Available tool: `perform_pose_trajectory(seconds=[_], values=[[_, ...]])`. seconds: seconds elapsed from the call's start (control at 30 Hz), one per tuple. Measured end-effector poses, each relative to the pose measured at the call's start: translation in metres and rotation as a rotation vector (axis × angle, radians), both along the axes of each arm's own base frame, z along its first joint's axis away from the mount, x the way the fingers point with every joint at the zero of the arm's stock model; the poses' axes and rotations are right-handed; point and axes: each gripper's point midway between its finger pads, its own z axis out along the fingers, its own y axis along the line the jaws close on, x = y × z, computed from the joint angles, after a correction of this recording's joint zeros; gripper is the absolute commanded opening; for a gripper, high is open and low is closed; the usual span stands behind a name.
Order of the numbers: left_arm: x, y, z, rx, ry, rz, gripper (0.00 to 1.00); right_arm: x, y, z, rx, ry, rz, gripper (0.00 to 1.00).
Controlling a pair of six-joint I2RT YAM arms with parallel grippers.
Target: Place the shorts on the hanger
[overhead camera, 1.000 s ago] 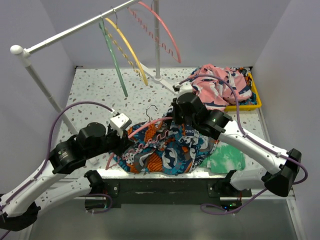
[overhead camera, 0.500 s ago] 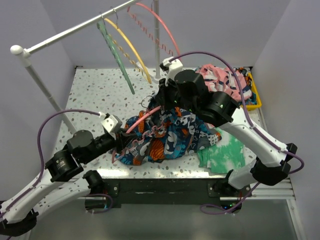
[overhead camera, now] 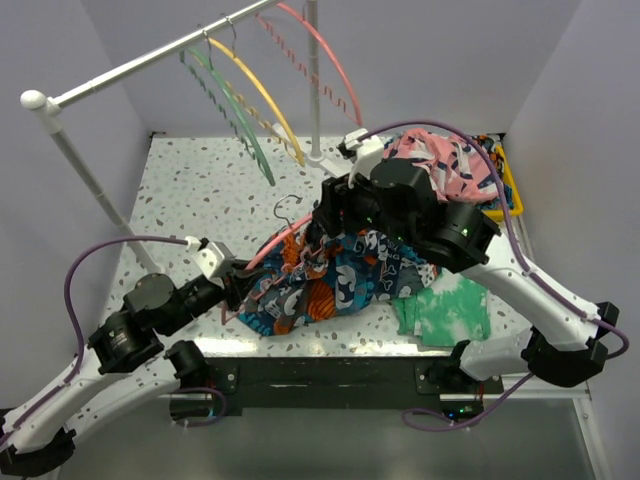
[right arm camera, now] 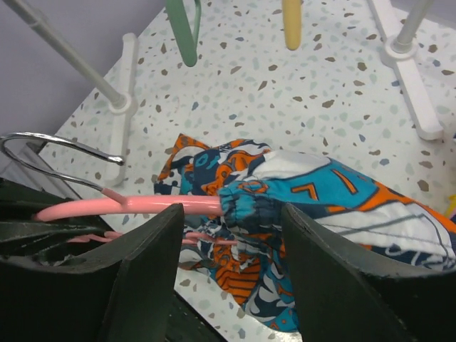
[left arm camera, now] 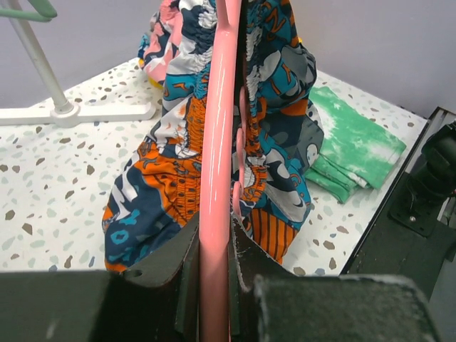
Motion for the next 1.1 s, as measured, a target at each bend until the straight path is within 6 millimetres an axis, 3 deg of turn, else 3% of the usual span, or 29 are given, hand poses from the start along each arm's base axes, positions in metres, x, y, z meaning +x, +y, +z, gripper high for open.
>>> perform_pose_trajectory(seconds=[0.23, 0.5, 0.73, 0.9, 1.1], values=[[0.006, -0.006, 0.009, -0.042, -0.033, 0.003, 0.00, -0.002, -0.043, 0.008, -0.016, -0.076, -0.101, 0.58], [0.011, -0.013, 0.002, -0.015, -0.012, 0.000, 0.00, 0.005, -0.078, -0.026, -0.136, -0.119, -0.129, 0.51], [0.014, -0.009, 0.004, -0.033, -0.007, 0.032, 0.00, -0.010, -0.056, -0.037, -0.029, -0.068, -0.029, 0.46], [0.016, -0.002, 0.018, -0.099, -0.022, 0.074, 0.00, -0.028, -0.041, -0.085, 0.045, 0.060, -0.016, 0.44], [0.018, -0.001, 0.029, -0.149, -0.030, 0.093, 0.00, -0.046, -0.005, -0.138, 0.131, 0.173, -0.059, 0.39]])
